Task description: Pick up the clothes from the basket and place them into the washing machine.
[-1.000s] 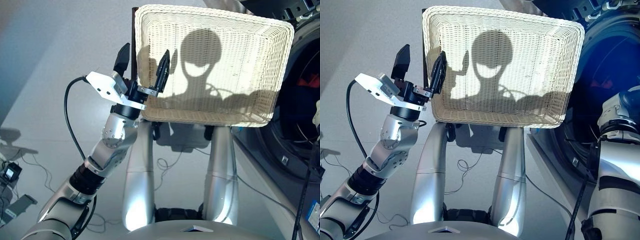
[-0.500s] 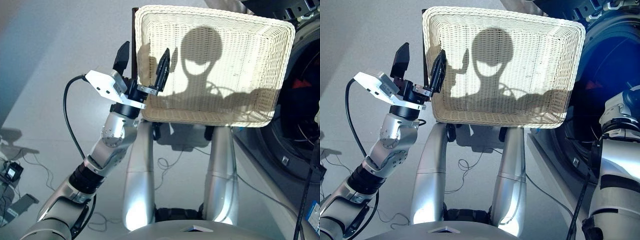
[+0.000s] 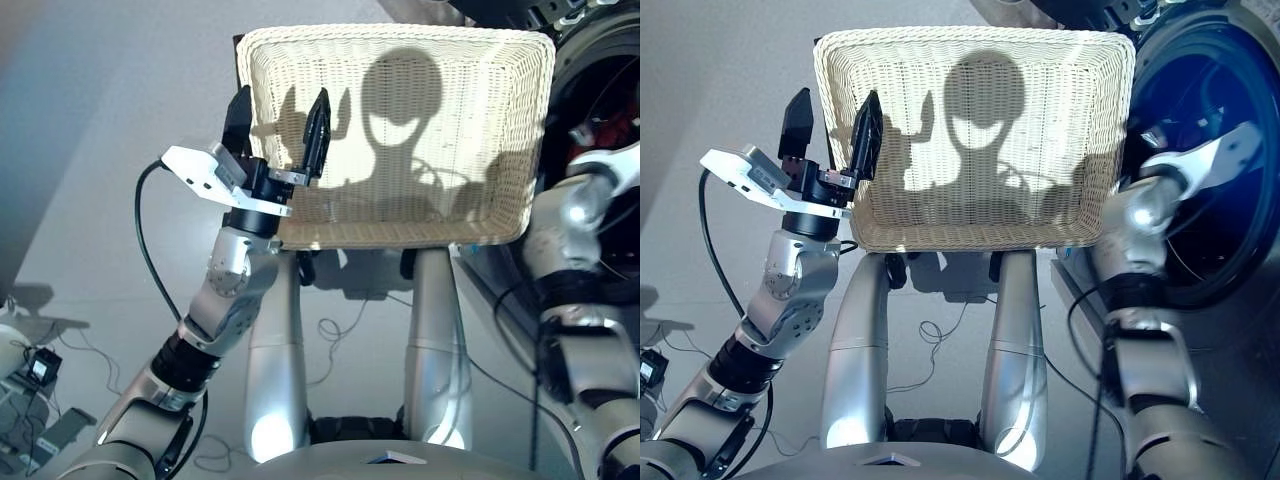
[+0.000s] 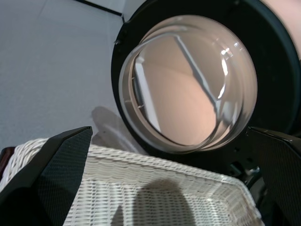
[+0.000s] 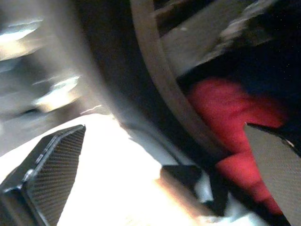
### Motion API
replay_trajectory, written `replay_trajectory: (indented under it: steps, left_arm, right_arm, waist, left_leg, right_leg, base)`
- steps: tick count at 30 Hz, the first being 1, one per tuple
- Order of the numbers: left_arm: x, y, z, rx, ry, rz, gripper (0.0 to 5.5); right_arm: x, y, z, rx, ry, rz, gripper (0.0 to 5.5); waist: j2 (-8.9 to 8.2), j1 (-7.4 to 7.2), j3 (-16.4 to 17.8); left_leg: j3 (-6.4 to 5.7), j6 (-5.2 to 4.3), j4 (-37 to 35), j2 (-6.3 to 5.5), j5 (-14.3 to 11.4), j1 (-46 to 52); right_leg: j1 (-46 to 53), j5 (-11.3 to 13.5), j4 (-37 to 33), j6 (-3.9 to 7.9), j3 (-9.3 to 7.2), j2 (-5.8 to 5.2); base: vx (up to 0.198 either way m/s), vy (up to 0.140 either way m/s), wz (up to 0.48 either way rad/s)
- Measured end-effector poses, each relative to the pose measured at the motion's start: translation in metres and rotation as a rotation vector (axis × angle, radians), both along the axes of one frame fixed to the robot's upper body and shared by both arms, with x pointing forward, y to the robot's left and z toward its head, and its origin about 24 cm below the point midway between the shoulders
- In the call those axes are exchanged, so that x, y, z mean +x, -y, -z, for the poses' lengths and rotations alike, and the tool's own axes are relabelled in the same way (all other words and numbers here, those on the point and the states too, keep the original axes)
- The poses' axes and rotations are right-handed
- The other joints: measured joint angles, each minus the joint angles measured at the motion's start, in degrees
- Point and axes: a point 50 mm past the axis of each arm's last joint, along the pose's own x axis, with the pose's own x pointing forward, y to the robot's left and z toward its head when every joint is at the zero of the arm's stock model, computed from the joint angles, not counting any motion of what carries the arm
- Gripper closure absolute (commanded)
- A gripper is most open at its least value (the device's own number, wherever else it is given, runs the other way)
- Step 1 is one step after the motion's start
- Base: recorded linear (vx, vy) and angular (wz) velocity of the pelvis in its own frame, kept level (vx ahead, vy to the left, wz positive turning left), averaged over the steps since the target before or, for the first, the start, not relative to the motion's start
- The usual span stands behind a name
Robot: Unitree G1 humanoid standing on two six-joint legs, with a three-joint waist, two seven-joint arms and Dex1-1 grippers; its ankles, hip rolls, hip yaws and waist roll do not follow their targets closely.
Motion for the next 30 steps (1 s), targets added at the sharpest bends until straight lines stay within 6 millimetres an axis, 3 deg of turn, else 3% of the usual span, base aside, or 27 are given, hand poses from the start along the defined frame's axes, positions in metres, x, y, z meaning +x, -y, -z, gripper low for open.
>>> replay_trajectory:
  steps: [4,9,18,21,25,30]
  left_arm:
    - [-0.001,-0.004,0.006,0.001,-0.02,0.003,0.0]
    - [-0.003,-0.008,0.016,0.016,-0.047,0.013,0.0]
    - [-0.006,-0.014,0.026,0.044,-0.059,0.025,0.0]
    - [-0.003,-0.017,0.032,0.046,-0.079,0.014,0.0]
    - [0.009,-0.026,0.064,0.096,-0.205,-0.021,0.0]
    - [0.018,-0.038,0.128,0.144,-0.453,-0.08,0.0]
  right_arm:
    - [-0.011,-0.029,0.006,-0.151,0.029,-0.252,0.0]
    - [-0.024,-0.052,0.016,-0.217,0.026,-0.545,0.0]
    - [-0.037,-0.05,0.037,-0.28,-0.016,-0.689,0.0]
    - [-0.041,-0.046,0.047,-0.273,-0.053,-0.684,0.0]
    - [-0.045,-0.038,0.071,-0.288,-0.155,-0.655,0.0]
    - [-0.05,-0.019,0.125,-0.277,-0.4,-0.585,0.0]
  waist:
    - [-0.07,-0.43,0.0]
    - [-0.12,-1.28,0.0]
    - [-0.2,-1.42,0.0]
    - [-0.23,-2.18,0.0]
    - [-0.97,-2.75,0.0]
    - [-1.47,-2.83,-0.1]
  left_leg:
    - [-0.01,0.02,-0.8,-0.03,0.2,0.4]
    - [-0.11,-0.53,-2.6,-0.04,0.8,1.4]
    - [-0.65,-0.91,-7.5,-0.48,2.1,6.6]
    - [-1.43,-1.08,-9.4,-0.71,2.7,9.2]
    - [-1.73,-1.37,-15.8,-1.26,4.6,16.7]
    - [-1.98,-1.83,-26.2,-1.47,8.0,30.1]
  right_leg:
    - [0.4,0.0,-0.5,-0.02,-0.16,-0.04]
    - [1.2,0.2,-1.7,-0.13,-0.79,-0.08]
    - [6.2,0.2,-4.9,-0.4,-1.87,-0.52]
    - [9.1,0.3,-6.4,-0.44,-2.9,-0.8]
    - [16.1,0.5,-10.4,-0.5,-4.43,-1.33]
    - [28.2,1.1,-17.1,-0.56,-6.41,-1.39]
  base:
    - [0.0,0.0,0.0]
    - [0.0,0.0,0.0]
    - [0.0,0.0,0.0]
    - [0.084,-0.002,0.087]
    - [0.125,0.001,0.059]
    - [0.168,0.006,0.016]
